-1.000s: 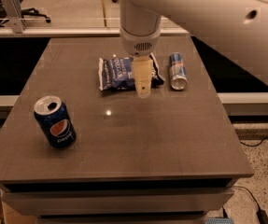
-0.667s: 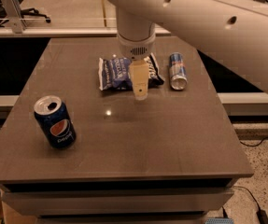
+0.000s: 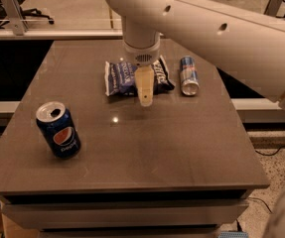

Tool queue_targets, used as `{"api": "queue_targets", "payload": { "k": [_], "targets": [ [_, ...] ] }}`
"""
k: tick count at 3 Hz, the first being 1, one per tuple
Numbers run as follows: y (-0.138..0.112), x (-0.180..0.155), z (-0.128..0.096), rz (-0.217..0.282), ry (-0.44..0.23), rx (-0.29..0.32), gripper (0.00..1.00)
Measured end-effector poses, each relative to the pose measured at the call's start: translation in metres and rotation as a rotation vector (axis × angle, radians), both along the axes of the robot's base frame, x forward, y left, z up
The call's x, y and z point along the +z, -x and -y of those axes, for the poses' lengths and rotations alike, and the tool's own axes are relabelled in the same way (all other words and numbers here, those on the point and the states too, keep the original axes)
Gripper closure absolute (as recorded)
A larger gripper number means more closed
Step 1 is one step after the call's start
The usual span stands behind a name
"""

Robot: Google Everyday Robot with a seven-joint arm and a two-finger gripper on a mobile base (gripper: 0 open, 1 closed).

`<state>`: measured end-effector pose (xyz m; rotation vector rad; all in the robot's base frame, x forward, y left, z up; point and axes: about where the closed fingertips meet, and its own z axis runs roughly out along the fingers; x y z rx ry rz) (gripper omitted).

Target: Move blue chip bag near pepsi can

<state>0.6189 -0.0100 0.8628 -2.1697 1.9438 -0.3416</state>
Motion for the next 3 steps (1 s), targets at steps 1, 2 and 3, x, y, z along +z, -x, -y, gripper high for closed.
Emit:
{"api": "queue_targets", "payload": {
  "k": [1, 2, 3],
  "targets": [
    [-0.011, -0.011, -0.002, -0.020, -0.011, -0.002, 0.00],
    [-0.020, -0.023, -0.004, -0.043, -0.019, -0.006, 0.00],
    [-0.028, -0.031, -0.005, -0.059, -0.027, -0.011, 0.00]
  ]
}}
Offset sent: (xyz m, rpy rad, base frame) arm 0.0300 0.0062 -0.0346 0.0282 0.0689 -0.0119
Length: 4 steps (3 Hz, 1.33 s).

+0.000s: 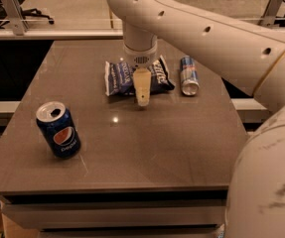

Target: Move blue chip bag near pepsi can

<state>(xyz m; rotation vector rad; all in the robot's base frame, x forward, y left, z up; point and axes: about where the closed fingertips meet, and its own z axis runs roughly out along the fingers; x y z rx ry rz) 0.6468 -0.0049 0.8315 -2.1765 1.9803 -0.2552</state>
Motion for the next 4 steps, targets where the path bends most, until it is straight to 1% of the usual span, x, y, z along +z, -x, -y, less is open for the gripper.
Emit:
{"api": "queue_targets", "payload": {
  "k": [2, 3, 4],
  "targets": [
    [-0.0111, -0.0143, -0.0020, -0.032, -0.005, -0.002, 0.00],
    [-0.0131, -0.0175, -0.0035, -0.038, -0.003, 0.003, 0.19],
    [-0.0133, -0.0168, -0.0046, -0.035, -0.001, 0.010, 0.41]
  ]
}}
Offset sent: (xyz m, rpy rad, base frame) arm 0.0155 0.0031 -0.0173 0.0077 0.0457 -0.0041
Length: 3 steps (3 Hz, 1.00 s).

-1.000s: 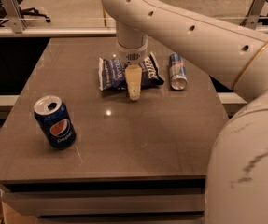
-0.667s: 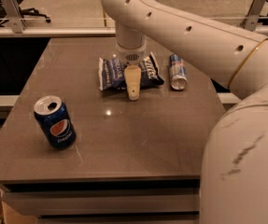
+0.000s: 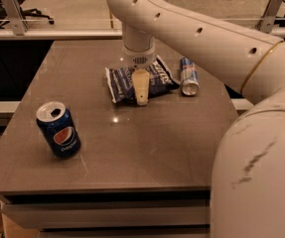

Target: Move blue chip bag near pepsi can

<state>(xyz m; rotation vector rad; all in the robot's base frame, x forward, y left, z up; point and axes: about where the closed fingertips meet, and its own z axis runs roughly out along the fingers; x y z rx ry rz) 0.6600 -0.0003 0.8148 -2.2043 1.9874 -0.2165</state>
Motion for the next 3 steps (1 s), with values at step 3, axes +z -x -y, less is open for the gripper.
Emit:
{"api": "queue_targets", "payload": {
  "k": [3],
  "targets": [
    [0.0000, 0.0119, 0.0000, 0.000, 0.000, 0.000, 1.00]
  ]
}}
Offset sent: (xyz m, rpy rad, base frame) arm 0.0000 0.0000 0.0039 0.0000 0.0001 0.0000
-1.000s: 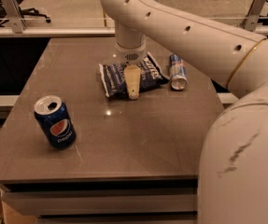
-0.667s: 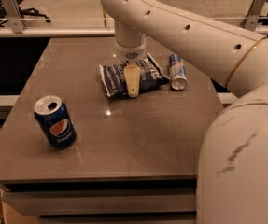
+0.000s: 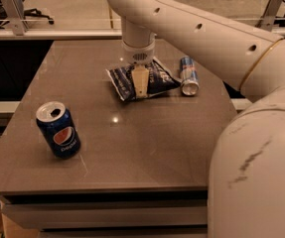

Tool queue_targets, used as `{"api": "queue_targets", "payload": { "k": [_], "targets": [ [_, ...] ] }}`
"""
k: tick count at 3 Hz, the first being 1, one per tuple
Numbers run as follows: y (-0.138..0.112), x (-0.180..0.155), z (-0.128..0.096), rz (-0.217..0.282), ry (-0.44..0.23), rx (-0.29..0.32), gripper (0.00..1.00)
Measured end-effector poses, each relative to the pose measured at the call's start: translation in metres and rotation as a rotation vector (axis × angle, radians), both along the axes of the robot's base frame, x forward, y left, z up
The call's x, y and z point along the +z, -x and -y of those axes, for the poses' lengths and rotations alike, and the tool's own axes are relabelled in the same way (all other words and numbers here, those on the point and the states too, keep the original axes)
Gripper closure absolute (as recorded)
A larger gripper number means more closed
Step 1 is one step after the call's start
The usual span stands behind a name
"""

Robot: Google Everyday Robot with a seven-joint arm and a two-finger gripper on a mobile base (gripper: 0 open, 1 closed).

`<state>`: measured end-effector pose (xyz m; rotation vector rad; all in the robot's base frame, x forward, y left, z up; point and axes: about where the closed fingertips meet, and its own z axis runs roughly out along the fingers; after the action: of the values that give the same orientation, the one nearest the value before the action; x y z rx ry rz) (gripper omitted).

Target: Move blue chip bag near pepsi can

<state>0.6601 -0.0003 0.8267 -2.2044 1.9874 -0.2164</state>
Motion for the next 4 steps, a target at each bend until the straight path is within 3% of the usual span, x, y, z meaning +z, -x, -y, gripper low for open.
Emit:
{"api": "queue_targets", "payload": {
  "k": [2, 4],
  "targets": [
    [-0.004, 0.007, -0.008, 0.017, 0.002, 0.027, 1.00],
    [0.003, 0.028, -0.037, 0.045, -0.005, 0.127, 1.00]
  ]
}}
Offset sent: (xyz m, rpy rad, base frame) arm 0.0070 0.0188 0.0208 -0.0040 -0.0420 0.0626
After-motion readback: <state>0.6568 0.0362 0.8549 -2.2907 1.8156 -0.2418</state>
